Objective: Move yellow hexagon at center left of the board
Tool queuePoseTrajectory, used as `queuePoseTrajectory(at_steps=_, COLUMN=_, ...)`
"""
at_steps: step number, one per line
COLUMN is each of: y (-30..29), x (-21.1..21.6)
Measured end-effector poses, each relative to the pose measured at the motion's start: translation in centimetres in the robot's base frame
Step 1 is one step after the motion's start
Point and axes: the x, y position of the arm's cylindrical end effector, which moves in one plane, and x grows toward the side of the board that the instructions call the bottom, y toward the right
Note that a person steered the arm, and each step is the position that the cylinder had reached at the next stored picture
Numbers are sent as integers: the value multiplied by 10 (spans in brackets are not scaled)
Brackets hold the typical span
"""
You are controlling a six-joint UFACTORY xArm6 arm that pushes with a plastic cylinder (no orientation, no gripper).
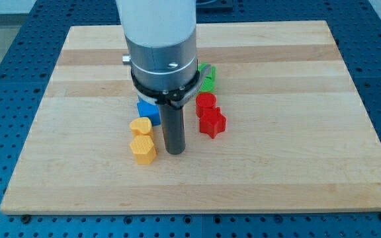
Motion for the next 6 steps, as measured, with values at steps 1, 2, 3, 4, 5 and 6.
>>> queuePoseTrajectory(at_steps=1, y=-10, x=12)
queuePoseTrajectory(at_steps=2, y=-36, x=16)
queuePoseTrajectory(at_steps=3, y=-71, x=14)
queuePoseTrajectory(at_steps=4, y=-89, x=-6)
queuePoseTrajectory(at_steps=5, y=-103, x=-38)
queuePoseTrajectory(at_steps=6, y=-138, x=-60)
